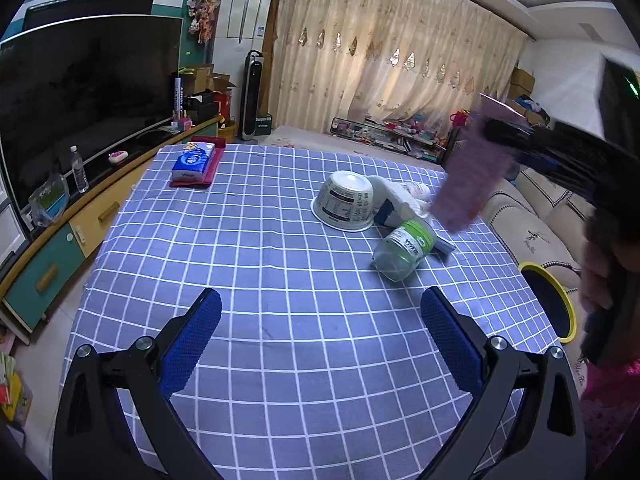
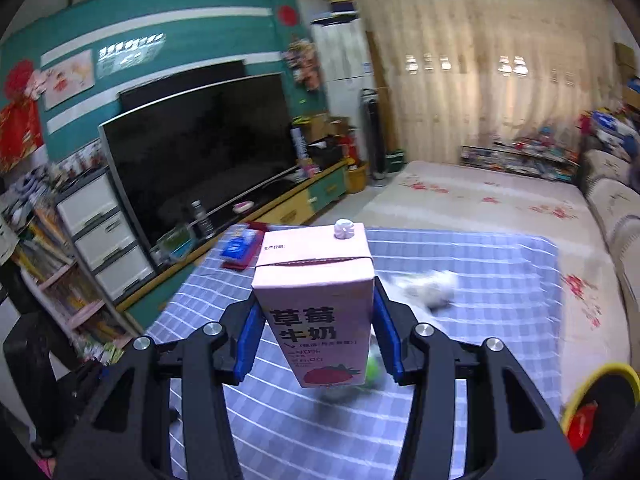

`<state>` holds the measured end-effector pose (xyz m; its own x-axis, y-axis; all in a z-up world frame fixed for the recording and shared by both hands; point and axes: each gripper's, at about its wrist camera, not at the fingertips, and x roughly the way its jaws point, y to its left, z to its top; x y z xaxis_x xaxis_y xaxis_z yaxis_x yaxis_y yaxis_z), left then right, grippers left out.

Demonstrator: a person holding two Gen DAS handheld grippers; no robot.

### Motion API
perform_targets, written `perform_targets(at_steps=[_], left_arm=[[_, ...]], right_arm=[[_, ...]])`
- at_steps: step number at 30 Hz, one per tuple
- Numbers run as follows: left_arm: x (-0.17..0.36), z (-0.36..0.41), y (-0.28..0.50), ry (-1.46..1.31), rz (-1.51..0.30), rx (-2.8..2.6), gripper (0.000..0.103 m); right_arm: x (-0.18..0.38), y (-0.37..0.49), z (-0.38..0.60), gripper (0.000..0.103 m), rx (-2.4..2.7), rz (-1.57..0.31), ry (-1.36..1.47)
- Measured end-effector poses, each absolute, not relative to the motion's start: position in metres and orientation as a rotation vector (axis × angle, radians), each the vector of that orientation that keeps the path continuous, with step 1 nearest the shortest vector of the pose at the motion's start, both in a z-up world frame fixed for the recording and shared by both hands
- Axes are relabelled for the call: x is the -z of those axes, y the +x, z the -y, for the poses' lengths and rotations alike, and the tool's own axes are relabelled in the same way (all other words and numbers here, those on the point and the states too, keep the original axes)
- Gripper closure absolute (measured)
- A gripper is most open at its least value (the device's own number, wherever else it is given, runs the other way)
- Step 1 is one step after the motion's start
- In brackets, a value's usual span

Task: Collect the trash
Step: 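Carry the pink milk carton to the bin and release it with the right gripper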

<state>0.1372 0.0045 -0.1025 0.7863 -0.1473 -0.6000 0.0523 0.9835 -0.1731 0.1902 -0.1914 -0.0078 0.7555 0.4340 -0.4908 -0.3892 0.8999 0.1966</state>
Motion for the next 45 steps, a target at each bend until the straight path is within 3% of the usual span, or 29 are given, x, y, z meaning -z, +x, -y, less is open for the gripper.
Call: perform_targets(at_steps=[8, 18, 26, 28, 45], left_arm=[[0.107, 0.014, 0.141, -0.142, -0.675, 0.142, 0.005], [0.106, 0.050, 0.147, -0.104, -0.695, 0.180, 0.005], [0.108, 0.074, 0.155, -0.058, -0.720, 0.198, 0.005], [0.110, 0.079, 0.157, -0.053, -0.729, 0.204, 0.005], [0.116, 0.091, 0.192, 0.026, -0.734, 0.235, 0.005]], right_arm=[[0.038, 0.145, 0.344, 0.055, -0.065, -0.574, 0.189], [0.123, 0.129, 0.498, 0.055, 0.320, -0.699, 0.328], [0.185, 0.150, 0.517, 0.054, 0.369, -0.837, 0.349], [0.188, 0.155, 0.517, 0.049, 0.364, -0.842, 0.361], [0.138, 0.131, 0.481, 0.044, 0.293, -0.727, 0.320]])
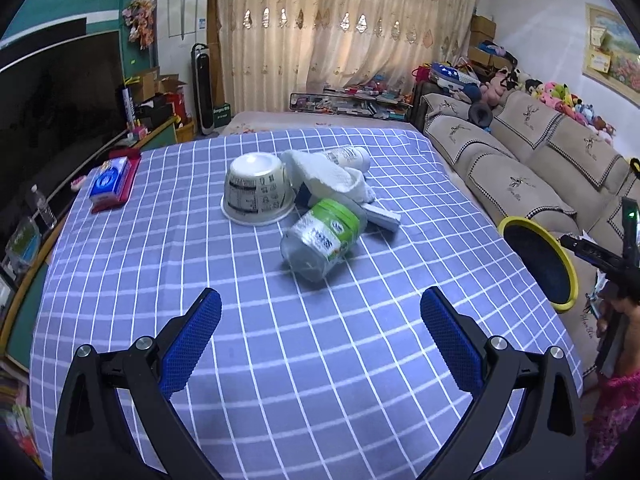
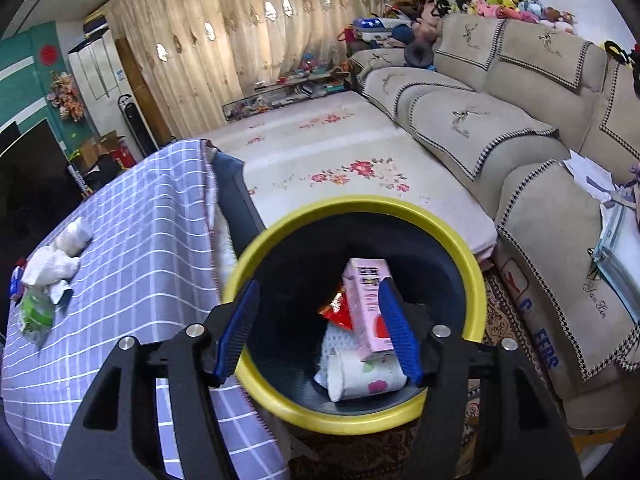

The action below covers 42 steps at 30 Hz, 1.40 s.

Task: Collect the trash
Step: 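Carry the pink milk carton to the bin and release it with the right gripper, then grasp the green-capped plastic bottle with the left gripper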

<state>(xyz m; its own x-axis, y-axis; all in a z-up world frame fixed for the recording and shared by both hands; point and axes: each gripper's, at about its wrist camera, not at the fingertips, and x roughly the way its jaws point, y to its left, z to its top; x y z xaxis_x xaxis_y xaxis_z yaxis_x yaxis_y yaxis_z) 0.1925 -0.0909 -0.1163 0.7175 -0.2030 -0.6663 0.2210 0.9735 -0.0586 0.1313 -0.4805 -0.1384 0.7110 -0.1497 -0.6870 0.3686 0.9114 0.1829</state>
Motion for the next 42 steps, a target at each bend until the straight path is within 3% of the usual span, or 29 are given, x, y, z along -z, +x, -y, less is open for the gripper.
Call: perform_targets(at_steps=[27, 35, 42], left_arm=[[0.160, 0.132, 0.307, 0.184, -0.844, 0.356, 0.006], [0.169, 0.137, 0.315, 0.218, -0.865, 0.337, 0.036], [0.167, 0.131, 0.303, 0.206, -0.867, 0.354, 0.046]], right_arm=[[0.141, 0.141, 0.446, 0.043, 0.197, -0.758, 0.323], [0.143, 0.141, 0.448, 0.043, 0.196, -0.764, 0.334], [0.144, 0.140, 0.445, 0.043, 0.186, -0.761, 0.340]])
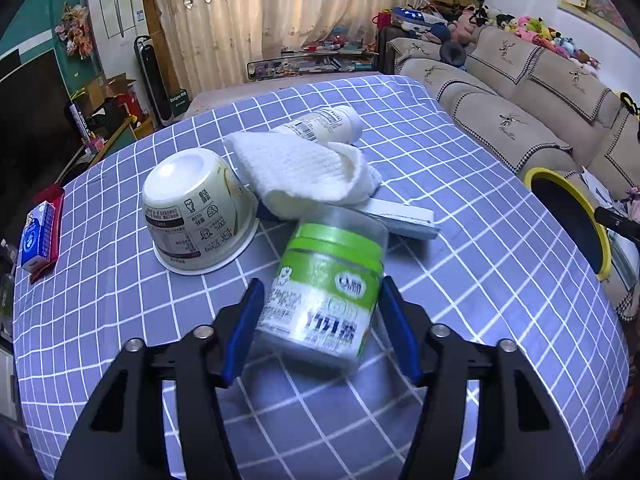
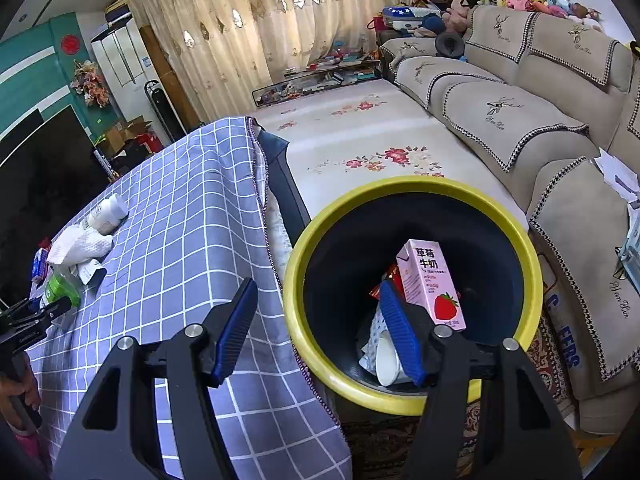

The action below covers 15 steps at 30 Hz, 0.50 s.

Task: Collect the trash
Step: 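Grasp the green-capped plastic bottle with the left gripper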

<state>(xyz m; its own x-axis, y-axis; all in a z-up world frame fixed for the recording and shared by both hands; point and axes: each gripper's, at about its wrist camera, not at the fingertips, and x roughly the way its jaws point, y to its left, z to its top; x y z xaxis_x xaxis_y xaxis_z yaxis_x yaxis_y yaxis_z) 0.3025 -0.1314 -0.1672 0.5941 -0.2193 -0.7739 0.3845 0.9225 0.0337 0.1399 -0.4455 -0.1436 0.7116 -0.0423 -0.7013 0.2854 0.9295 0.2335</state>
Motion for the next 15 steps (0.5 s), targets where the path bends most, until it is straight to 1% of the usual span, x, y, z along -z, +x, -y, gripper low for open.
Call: perform_targets(at_steps=[5, 8, 15], left_arm=[[0.155, 0.138, 0.280, 0.224, -0.843, 0.388, 0.048], [0.145, 0.141, 0.265, 0.208, -0.835, 0.418, 0.051], [0.125, 0.159, 0.238, 0.228, -0.808, 0.471, 0.052]], right_arm=[[0.143, 0.135, 0.446, 0.043, 0.175, -0.755, 0.350], [0.142, 0.132, 0.447, 0.043, 0.171, -0.748, 0.357], [0.138, 0.123, 0.452, 0.043, 0.164, -0.728, 0.375]])
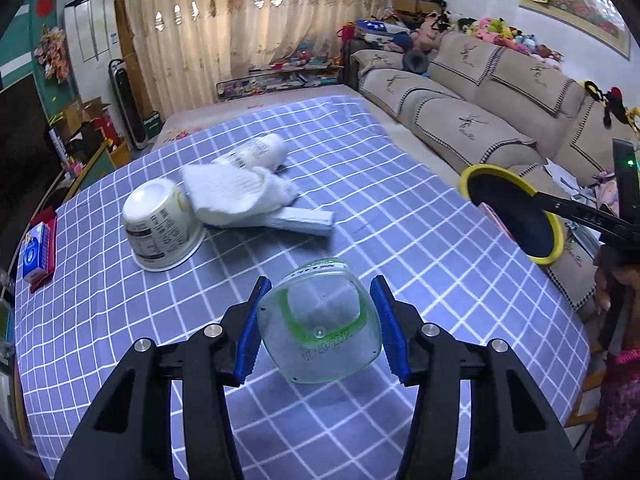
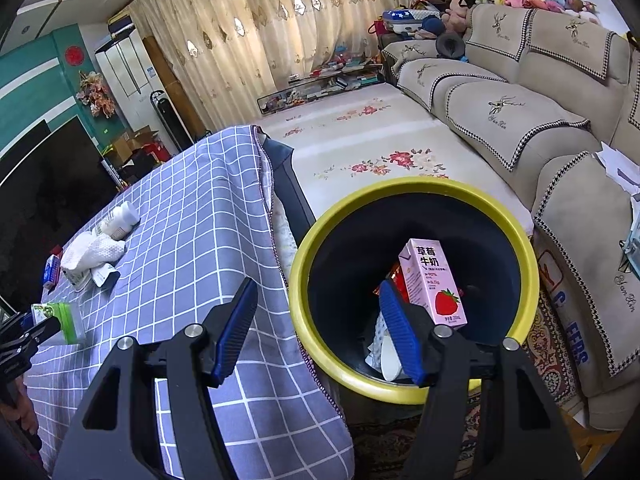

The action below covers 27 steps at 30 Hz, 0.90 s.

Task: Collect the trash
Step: 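Grasp the green-capped plastic bottle with the left gripper, then carry the green-capped bottle to the bin and release it with the left gripper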

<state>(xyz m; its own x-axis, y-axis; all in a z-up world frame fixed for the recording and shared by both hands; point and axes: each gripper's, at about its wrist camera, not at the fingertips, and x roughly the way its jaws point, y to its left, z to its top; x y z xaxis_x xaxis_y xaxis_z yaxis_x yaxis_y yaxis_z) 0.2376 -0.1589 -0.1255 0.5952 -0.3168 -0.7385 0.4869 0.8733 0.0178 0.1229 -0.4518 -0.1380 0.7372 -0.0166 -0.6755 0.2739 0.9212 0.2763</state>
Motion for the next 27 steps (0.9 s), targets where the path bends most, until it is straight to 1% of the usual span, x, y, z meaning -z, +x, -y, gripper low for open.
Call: perform_targets(at_steps=[8, 14, 18, 21, 27], left_arm=[[0.117, 0.177, 0.231, 0.251, -0.807, 0.497, 0.052], [0.100, 0.200, 0.226, 0.272, -0.783, 0.553, 0.052], [0.084, 0.233, 0.224, 0.298, -0.758, 0.631, 0.052], [0.075, 0.274, 0.224, 0.327, -0.743, 0.719, 0.052], [0.080, 0.357, 0.225, 0.397, -0.725, 0.853, 0.052]], right_arm=[[0.138, 0.116, 0.460, 0.043, 0.169, -0.720, 0.392], [0.134, 0.107, 0.469, 0.043, 0.178, -0.697, 0.408], [0.127, 0.098, 0.479, 0.043, 0.197, -0.672, 0.416], [0.122, 0.087, 0.491, 0.043, 0.228, -0.653, 0.418], [0.117, 0.061, 0.527, 0.043, 0.307, -0.627, 0.441]])
